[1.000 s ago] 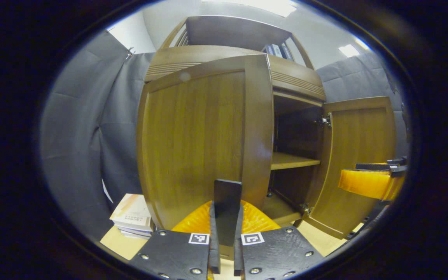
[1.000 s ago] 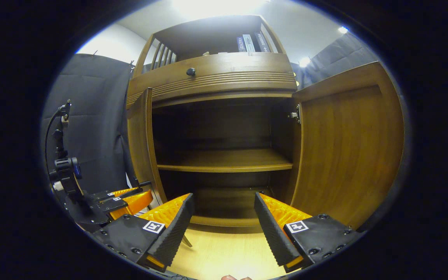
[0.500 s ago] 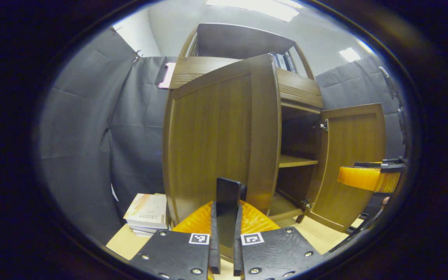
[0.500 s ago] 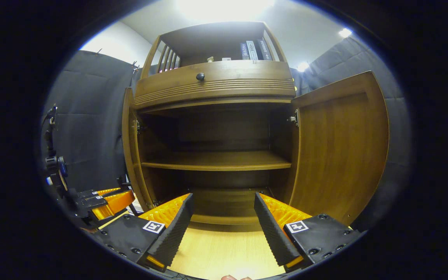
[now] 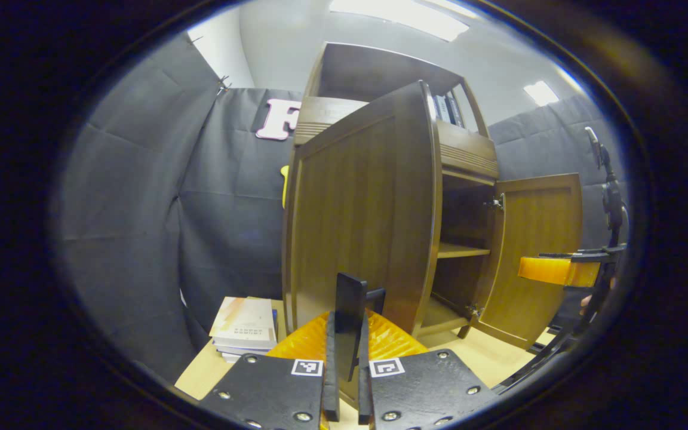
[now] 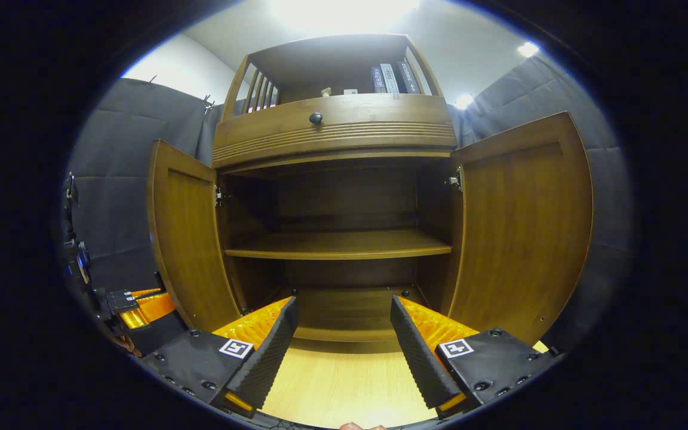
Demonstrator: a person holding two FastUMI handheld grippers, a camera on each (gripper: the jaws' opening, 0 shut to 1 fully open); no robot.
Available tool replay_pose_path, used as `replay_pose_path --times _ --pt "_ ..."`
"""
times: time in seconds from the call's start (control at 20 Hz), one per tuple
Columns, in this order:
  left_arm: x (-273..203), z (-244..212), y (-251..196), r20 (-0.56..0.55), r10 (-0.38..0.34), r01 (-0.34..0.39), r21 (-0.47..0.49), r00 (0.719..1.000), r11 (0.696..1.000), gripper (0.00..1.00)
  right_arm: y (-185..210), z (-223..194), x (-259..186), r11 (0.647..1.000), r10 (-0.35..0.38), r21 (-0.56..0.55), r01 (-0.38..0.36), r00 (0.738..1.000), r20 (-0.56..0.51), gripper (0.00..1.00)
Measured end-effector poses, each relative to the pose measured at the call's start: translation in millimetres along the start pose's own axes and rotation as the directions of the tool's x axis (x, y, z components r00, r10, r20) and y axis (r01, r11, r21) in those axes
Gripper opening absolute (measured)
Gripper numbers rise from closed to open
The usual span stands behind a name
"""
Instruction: Open the right door of the double-door shoe cabinet with the right hand, and open the left door with the left hand.
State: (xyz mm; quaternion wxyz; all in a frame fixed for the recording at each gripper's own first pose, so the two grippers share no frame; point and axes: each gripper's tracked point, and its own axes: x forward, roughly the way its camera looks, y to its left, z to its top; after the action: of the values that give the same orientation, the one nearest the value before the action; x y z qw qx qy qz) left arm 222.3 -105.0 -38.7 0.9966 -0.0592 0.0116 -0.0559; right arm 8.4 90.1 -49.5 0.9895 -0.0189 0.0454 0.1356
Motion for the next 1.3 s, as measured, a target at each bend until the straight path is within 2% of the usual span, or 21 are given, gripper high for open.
replay_pose_path --times 0.25,0.4,0.45,0.55,0.65,0.75,0.95,1.0,1.2,1.3 --pt "-2.1 0.9 7.1 0.011 0.005 -0.005 0.022 1.0 1.0 0.13 8.7 1.7 2.8 1.0 0.003 -0.012 -0.003 1.0 0.0 0.95" --pt "-1.1 3.4 34.7 0.015 0.035 -0.036 0.058 0.999 0.998 0.02 10.4 5.3 3.1 1.0 -0.004 -0.02 0.004 1.0 -0.002 0.98" --pt "-0.7 3.8 29.1 0.009 0.02 -0.02 0.047 1.0 0.999 0.02 10.4 6.1 3.4 1.0 -0.006 -0.021 0.006 1.0 -0.004 0.95" --pt "-3.6 -0.1 9.5 0.003 -0.056 0.056 0.016 0.998 0.998 0.04 7.3 8.5 3.0 0.999 -0.018 -0.028 0.018 1.0 -0.008 0.96" --pt "-5.0 -2.5 3.5 -0.003 -0.082 0.082 0.041 0.997 0.996 0.03 0.6 12.3 1.3 0.998 -0.042 -0.037 0.042 0.999 -0.009 0.98" --pt "-4.9 -3.2 16.6 -0.008 -0.077 0.077 0.053 0.997 0.996 0.02 -7.8 17.7 -3.6 0.997 -0.071 -0.035 0.071 0.997 -0.004 0.94" --pt "-4.1 1.4 19.9 0.005 -0.036 0.036 0.025 0.999 0.999 0.02 -26.8 25.1 -13.0 0.99 -0.129 -0.052 0.129 0.992 -0.002 0.94" --pt "-4.9 2.4 18.9 0.007 -0.031 0.031 0.017 1.0 0.999 0.02 -31.8 25.7 -15.3 0.989 -0.139 -0.059 0.138 0.99 -0.006 0.97" --pt "-9.0 3.3 21.2 0.002 -0.002 0.002 0.022 1.0 1.0 0.03 -50.4 27.6 -18.1 0.985 -0.163 -0.052 0.162 0.987 -0.005 0.95" --pt "-13.4 3.7 27.7 -0.009 0.035 -0.034 0.036 0.999 0.999 0.03 -59.6 24.0 -15.4 0.986 -0.163 -0.038 0.162 0.987 -0.01 0.95"
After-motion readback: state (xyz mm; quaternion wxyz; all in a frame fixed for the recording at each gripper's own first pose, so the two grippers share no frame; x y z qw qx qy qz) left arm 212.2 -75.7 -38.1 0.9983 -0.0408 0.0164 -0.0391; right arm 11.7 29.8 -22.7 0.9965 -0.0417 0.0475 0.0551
